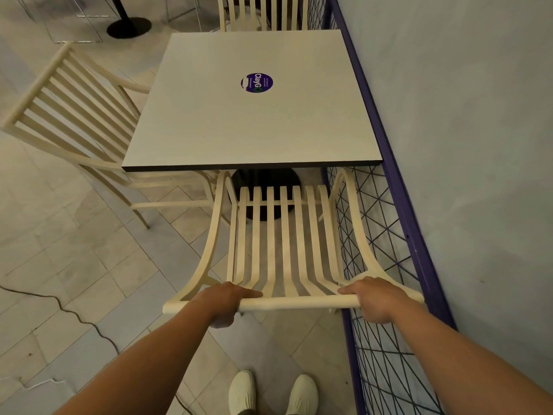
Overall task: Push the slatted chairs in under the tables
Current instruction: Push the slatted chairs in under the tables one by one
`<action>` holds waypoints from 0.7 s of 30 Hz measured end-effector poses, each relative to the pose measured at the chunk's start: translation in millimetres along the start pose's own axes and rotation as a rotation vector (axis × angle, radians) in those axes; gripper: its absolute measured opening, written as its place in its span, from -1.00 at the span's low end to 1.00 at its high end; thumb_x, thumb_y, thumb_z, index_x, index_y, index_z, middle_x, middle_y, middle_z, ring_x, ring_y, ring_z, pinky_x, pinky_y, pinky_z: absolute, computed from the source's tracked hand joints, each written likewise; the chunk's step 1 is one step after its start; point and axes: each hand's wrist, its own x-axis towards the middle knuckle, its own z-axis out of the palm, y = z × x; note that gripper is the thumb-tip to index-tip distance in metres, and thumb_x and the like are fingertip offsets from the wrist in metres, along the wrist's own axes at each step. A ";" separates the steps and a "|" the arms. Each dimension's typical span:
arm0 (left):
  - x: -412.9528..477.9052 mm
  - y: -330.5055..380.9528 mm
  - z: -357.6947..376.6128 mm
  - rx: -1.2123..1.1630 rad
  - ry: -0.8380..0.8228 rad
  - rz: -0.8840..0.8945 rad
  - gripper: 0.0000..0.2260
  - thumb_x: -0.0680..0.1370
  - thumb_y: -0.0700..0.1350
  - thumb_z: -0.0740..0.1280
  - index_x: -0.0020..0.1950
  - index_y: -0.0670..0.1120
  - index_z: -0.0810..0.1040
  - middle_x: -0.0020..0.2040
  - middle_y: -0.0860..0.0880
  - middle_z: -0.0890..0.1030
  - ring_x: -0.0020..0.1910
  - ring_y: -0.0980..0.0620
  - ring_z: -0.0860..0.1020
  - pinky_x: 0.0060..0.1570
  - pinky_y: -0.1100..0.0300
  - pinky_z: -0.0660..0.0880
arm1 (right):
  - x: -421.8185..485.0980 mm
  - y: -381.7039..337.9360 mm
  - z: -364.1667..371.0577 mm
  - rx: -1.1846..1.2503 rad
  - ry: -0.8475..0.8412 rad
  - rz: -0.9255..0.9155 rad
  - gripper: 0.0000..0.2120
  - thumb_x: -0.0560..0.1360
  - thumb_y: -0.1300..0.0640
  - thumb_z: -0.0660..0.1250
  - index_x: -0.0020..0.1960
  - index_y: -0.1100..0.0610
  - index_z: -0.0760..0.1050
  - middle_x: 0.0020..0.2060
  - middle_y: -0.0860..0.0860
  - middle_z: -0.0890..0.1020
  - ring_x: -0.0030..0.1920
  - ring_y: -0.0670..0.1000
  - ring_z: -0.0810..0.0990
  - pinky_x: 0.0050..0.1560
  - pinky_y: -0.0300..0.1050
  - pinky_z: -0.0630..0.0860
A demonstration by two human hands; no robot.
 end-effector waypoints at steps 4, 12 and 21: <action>-2.0 -0.7 -2.9 0.009 -0.001 0.013 -0.30 0.55 -0.25 0.39 0.53 0.32 0.26 0.31 0.05 0.54 0.22 -0.02 0.55 0.26 0.04 0.49 | -0.7 -1.8 1.2 0.007 0.012 0.011 -0.31 0.49 0.26 0.31 0.52 -0.22 0.27 0.25 -0.01 0.55 0.14 0.05 0.55 0.10 -0.09 0.50; -3.9 1.1 -1.5 0.009 -0.020 0.008 -0.29 0.55 -0.26 0.40 0.52 0.33 0.27 0.30 0.05 0.55 0.21 -0.01 0.56 0.27 0.04 0.48 | -5.3 -4.8 8.5 0.012 0.019 0.023 -0.30 0.50 0.26 0.32 0.53 -0.21 0.26 0.24 -0.01 0.56 0.14 0.04 0.56 0.13 -0.07 0.51; -4.9 7.7 -3.2 0.024 -0.021 -0.003 -0.31 0.56 -0.24 0.39 0.54 0.30 0.26 0.33 0.03 0.54 0.25 -0.03 0.54 0.29 0.04 0.47 | -4.6 1.6 5.1 0.016 0.005 0.007 -0.29 0.50 0.27 0.31 0.53 -0.22 0.24 0.24 -0.02 0.54 0.13 0.03 0.55 0.12 -0.07 0.52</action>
